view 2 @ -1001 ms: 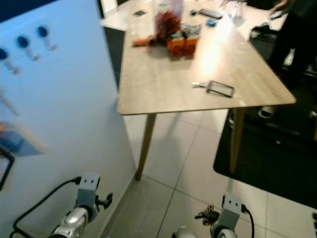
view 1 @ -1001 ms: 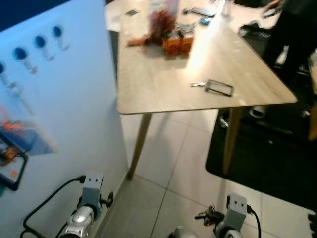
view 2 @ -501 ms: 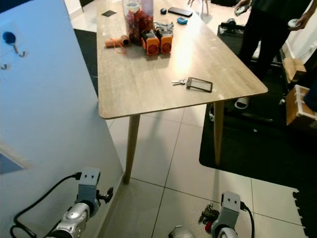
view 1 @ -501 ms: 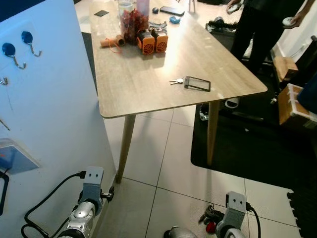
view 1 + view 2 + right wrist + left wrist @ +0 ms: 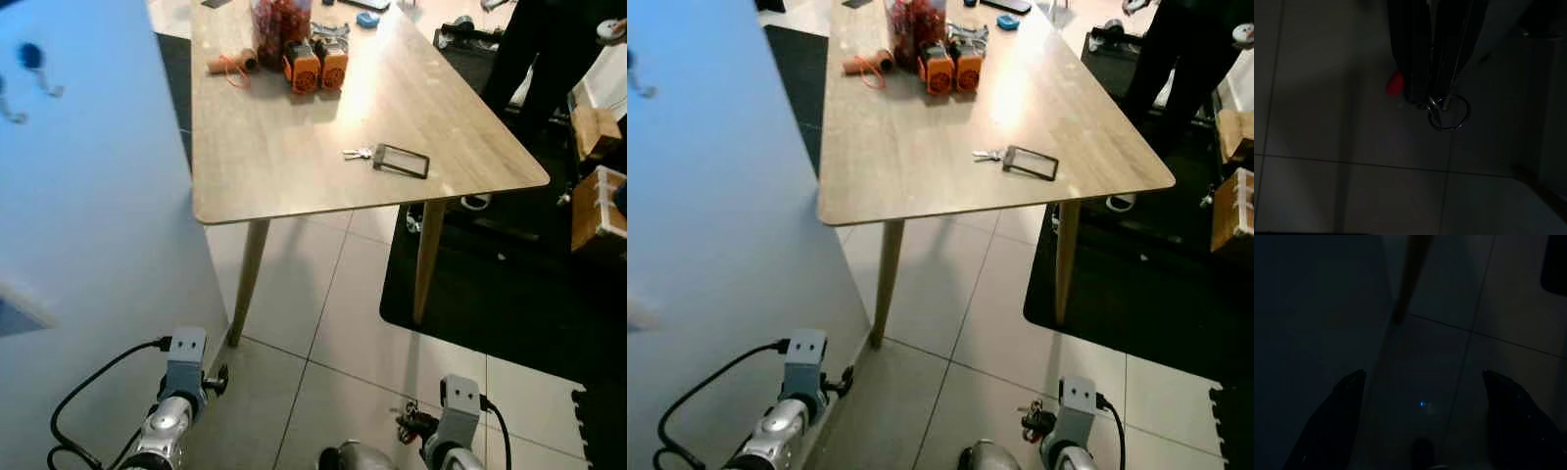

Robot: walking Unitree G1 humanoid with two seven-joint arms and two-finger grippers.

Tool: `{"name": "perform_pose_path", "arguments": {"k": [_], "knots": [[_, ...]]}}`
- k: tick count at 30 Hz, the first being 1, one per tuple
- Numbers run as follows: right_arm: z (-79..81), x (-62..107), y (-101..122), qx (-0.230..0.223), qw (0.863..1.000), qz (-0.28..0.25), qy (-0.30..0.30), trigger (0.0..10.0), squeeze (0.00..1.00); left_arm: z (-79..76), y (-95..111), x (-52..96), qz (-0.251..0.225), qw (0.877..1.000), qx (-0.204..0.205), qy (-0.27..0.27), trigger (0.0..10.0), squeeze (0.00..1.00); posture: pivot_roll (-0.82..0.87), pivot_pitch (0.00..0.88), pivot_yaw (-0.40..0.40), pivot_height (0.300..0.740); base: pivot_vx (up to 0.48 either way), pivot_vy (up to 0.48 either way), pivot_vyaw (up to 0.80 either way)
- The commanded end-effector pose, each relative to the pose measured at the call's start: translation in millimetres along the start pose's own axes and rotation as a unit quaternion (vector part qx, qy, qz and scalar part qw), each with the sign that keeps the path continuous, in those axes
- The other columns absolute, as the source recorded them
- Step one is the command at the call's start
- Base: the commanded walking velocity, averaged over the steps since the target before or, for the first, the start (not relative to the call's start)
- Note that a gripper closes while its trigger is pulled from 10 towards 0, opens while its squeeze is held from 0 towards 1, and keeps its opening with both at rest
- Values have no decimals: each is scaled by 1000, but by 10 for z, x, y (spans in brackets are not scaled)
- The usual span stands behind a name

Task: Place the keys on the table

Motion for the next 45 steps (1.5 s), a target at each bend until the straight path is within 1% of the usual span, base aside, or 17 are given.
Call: {"name": "perform_pose_path", "arguments": {"k": [1,6,18,28,32,34,41,42,45], "knots": [[-40,21,-44,-1,1000,6,-5,10000,0,-69,-32,6,1,1000,3,-8,10000,0,29,154,-41,740,0,-480,0],[-25,20,-50,0,1000,7,-3,10000,0,-74,7,-7,-3,1000,-9,-10,10000,0,33,151,-30,740,0,-446,0],[-25,24,-59,-4,1000,7,-5,10000,0,-123,126,-60,-9,999,-30,-10,10000,0,40,144,-14,740,0,0,0],[-3,22,-62,-18,1000,6,1,10000,0,-119,98,-59,-1,1000,-30,-10,10000,0,40,141,-12,740,0,0,0],[33,16,-63,5,1000,11,16,10000,0,-111,78,-50,0,1000,-29,-8,10000,0,43,141,-20,740,0,0,0],[47,14,-67,20,1000,14,20,10000,0,-109,68,-47,0,1000,-29,-7,10000,0,43,141,-20,740,0,0,800],[70,13,-66,27,999,13,23,10000,0,-104,60,-44,2,1000,-27,-6,10000,0,42,144,-20,740,0,0,800],[60,12,-54,18,1000,8,19,10000,0,-100,64,-45,1,1000,-24,-5,10000,0,42,144,-20,740,0,0,0],[49,12,-49,13,1000,7,16,10000,0,-103,73,-47,0,1000,-17,-7,10000,0,40,146,-22,740,0,0,0]]}}
Point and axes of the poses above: a point about 5 cm out from each wrist's last joint towards the gripper, its own x axis pointing back from the gripper into the wrist, its own y axis along the axis of the wrist's last joint, z = x × y, the point moved 5 cm from there along -x, pointing out of the wrist towards the gripper, and after that the axes turned 6 degrees about x, right-handed, at the moved point
